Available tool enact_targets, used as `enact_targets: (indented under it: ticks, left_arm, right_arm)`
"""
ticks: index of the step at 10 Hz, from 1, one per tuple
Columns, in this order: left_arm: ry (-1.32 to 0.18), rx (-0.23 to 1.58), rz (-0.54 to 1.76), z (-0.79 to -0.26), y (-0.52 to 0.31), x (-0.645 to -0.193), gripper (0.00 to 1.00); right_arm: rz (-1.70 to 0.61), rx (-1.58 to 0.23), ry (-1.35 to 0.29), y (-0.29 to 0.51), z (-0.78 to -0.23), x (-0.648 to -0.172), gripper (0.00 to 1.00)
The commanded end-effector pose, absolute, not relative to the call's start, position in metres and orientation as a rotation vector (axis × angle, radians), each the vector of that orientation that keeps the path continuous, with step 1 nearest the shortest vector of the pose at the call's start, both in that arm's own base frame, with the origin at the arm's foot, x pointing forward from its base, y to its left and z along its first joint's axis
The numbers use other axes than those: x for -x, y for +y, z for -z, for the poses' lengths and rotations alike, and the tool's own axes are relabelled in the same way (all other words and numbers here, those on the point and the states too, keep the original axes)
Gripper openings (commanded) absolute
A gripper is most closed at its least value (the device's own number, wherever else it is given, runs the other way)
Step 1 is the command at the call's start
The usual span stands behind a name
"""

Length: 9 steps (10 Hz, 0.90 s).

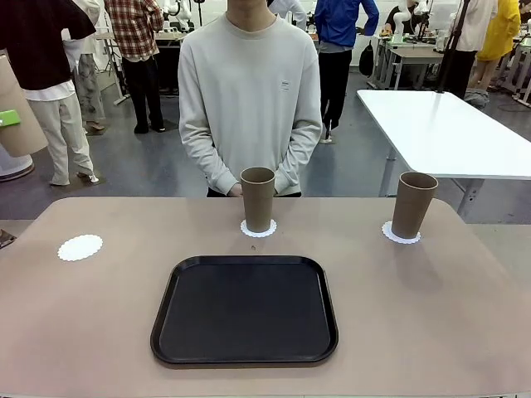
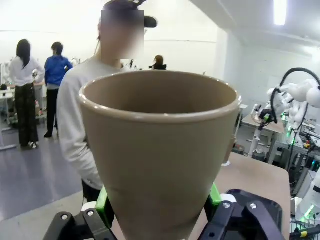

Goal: Place coasters on the table and set cups on them.
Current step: Take one Reusable plastic cup from the Flat Tray and place it on a coaster set by the human.

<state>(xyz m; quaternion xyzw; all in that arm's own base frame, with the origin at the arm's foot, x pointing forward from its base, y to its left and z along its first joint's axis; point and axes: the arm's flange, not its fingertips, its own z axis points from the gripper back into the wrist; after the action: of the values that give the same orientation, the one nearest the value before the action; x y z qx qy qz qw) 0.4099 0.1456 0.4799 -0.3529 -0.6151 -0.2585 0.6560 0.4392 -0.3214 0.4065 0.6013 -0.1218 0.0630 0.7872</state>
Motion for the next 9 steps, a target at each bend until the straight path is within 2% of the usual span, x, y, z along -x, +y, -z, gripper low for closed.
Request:
enact_targets:
  ticks: [1,3,4,5,9]
  left_arm:
    - [-1.333,0.756,0.547,-0.471,0.153,-0.431,0.85]
    - [-1.303,0.726,0.531,-0.456,0.156,-0.44,0.85]
    - [-1.319,0.653,0.543,-0.456,0.153,-0.433,0.85]
    - [-1.321,0.744,0.522,-0.451,0.16,-0.433,0.85]
    - [-1.321,0.744,0.522,-0.451,0.16,-0.433,0.85]
  right_arm:
    - [-0.132,-1.296,-0.273,-0.319,-0.407,-0.439,1.0]
    - [-0.132,-1.296,-0.273,-0.319,-0.407,-0.439,1.0]
    - [-0.132,-1.296,-0.273,-0.319,-0.407,-0.439,1.0]
    - [-0.132,-1.296,-0.273,-0.319,-0.407,-0.439,1.0]
    - [-0.132,-1.296,-0.273,-0.319,-0.407,-0.439,1.0]
